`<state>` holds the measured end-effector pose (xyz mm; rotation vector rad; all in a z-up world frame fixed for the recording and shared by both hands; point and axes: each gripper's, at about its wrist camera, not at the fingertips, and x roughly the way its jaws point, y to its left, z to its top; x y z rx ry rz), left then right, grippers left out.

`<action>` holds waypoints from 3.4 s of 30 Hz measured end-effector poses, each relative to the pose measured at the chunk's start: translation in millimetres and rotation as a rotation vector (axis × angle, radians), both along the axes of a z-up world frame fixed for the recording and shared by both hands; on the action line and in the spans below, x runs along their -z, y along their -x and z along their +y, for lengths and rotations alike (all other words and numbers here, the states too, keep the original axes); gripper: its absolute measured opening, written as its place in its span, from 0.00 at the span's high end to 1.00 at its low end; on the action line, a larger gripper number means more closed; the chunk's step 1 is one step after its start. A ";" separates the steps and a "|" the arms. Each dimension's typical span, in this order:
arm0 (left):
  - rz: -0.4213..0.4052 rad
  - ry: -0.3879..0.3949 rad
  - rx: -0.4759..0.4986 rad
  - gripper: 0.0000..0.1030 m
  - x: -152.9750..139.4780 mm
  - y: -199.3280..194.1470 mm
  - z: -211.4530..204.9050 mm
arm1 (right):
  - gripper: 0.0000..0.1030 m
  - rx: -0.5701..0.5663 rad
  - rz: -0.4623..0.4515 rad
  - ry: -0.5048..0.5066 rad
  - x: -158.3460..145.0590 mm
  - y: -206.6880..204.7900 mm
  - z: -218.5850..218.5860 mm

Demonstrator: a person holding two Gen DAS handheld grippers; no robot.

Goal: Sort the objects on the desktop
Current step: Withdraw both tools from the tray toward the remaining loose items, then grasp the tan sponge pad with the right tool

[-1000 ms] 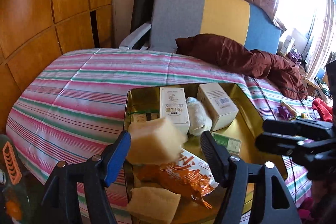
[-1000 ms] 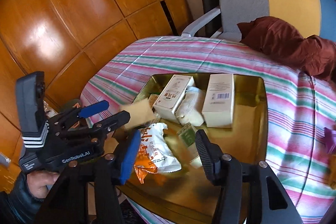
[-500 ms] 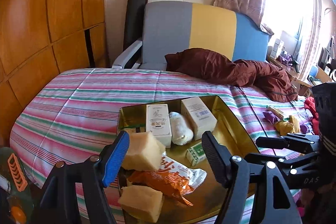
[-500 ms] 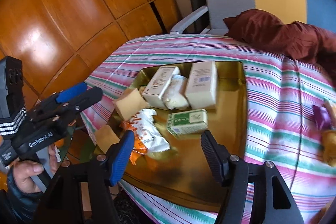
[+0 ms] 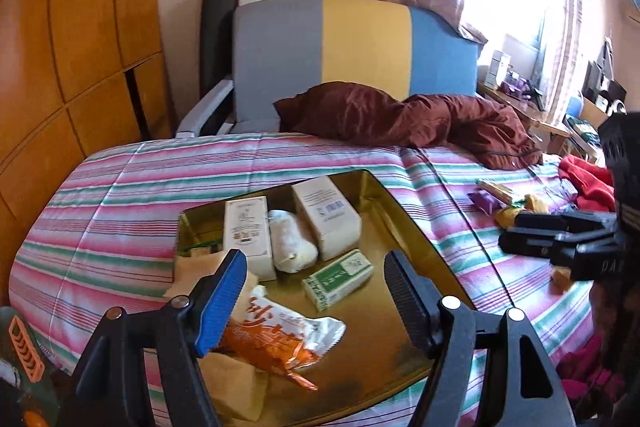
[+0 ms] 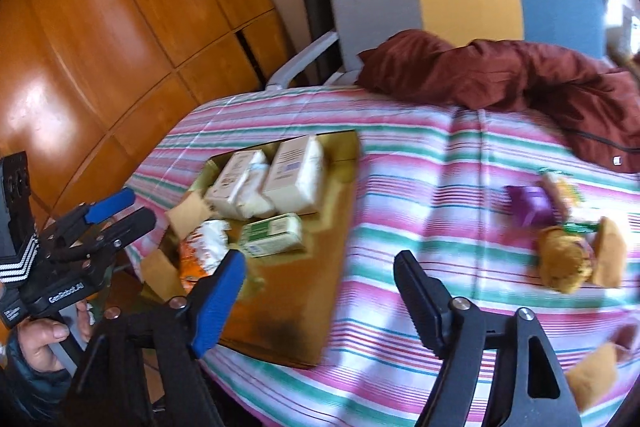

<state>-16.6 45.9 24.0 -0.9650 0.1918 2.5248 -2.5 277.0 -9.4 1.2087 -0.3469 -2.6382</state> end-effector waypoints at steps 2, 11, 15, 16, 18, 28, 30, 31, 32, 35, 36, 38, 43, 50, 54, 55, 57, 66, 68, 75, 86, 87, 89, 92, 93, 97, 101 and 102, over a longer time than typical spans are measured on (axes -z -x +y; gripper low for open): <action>-0.003 0.006 0.019 0.30 1.1 -2.0 8.2 | 0.20 0.030 0.009 -0.012 -4.1 -4.0 15.1; -0.014 0.020 0.107 0.30 5.2 -10.2 42.7 | 0.16 0.197 0.010 -0.047 -19.5 -14.7 79.1; -0.021 0.025 0.145 0.30 7.5 -13.6 56.8 | 0.12 0.260 0.020 -0.042 -25.2 -22.5 105.8; -0.022 0.024 0.154 0.30 8.0 -14.8 59.6 | 0.12 0.272 0.020 -0.041 -25.8 -23.6 110.0; -0.026 0.031 0.172 0.30 9.6 -16.6 66.7 | 0.11 0.300 0.020 -0.038 -26.9 -26.7 120.1; -0.061 0.040 0.238 0.30 21.9 -25.8 89.3 | 0.02 0.413 -0.001 0.005 -24.9 -37.9 173.0; -0.067 0.041 0.247 0.30 23.6 -27.0 91.8 | 0.00 0.452 0.014 0.043 -25.3 -41.5 186.6; -0.068 0.041 0.249 0.30 24.0 -27.6 92.6 | 0.00 0.468 0.015 0.058 -25.1 -42.6 193.3; -0.070 0.040 0.253 0.30 24.5 -28.4 93.9 | 0.00 0.493 0.007 0.074 -24.2 -43.7 200.6; -0.076 0.042 0.261 0.30 26.0 -29.1 96.4 | 0.00 0.539 -0.023 0.110 -19.9 -44.8 218.5; -0.079 0.041 0.264 0.30 26.4 -29.1 97.3 | 0.00 0.557 -0.039 0.097 -18.3 -44.0 222.4; -0.082 0.042 0.267 0.30 27.3 -28.9 98.4 | 0.00 0.594 -0.067 0.073 -14.6 -42.1 230.6; -0.100 0.038 0.285 0.30 29.8 -30.7 103.4 | 0.00 0.617 -0.132 0.050 0.7 -30.3 249.2; -0.135 0.036 0.321 0.30 34.7 -32.3 117.3 | 0.14 0.560 -0.206 -0.001 29.4 -5.3 251.9; -0.146 0.045 0.346 0.29 37.9 -34.8 127.7 | 0.23 0.557 -0.263 -0.036 50.3 4.7 255.8; -0.146 0.047 0.351 0.29 38.5 -35.2 130.3 | 0.23 0.560 -0.275 -0.027 54.8 5.9 258.5; -0.149 0.050 0.367 0.29 39.4 -35.3 137.6 | 0.23 0.569 -0.277 -0.023 57.4 6.8 261.8; -0.164 0.046 0.441 0.29 39.8 -35.0 172.1 | 0.27 0.549 -0.303 -0.041 70.0 17.3 261.1; -0.172 0.045 0.453 0.30 41.5 -33.7 179.1 | 0.29 0.538 -0.311 -0.047 72.1 20.0 259.6; -0.190 0.064 0.475 0.29 47.9 -27.3 198.8 | 0.49 0.507 -0.355 -0.136 81.7 28.2 250.7; -0.376 0.018 0.394 0.33 64.9 27.7 228.0 | 0.54 0.523 -0.301 -0.174 63.7 17.4 253.1; -0.409 -0.003 0.388 0.33 67.0 36.7 232.4 | 0.54 0.527 -0.287 -0.163 60.6 15.7 254.1; -0.448 -0.022 0.368 0.33 70.7 51.6 241.1 | 0.54 0.538 -0.247 -0.156 52.3 13.9 255.9; -0.453 0.002 0.377 0.33 74.7 66.5 260.8 | 0.54 0.540 -0.211 -0.140 45.2 12.8 256.7; -0.454 0.015 0.385 0.33 75.7 70.1 267.2 | 0.54 0.536 -0.203 -0.141 43.5 12.8 256.2; -0.418 0.073 0.446 0.33 77.4 80.8 294.8 | 0.54 0.511 -0.179 -0.127 37.5 11.7 251.5; -0.353 0.164 0.525 0.33 83.9 86.6 324.7 | 0.54 0.488 -0.172 -0.128 35.1 10.7 246.4; -0.343 0.175 0.545 0.33 85.6 87.3 329.9 | 0.53 0.485 -0.171 -0.127 34.8 10.6 245.9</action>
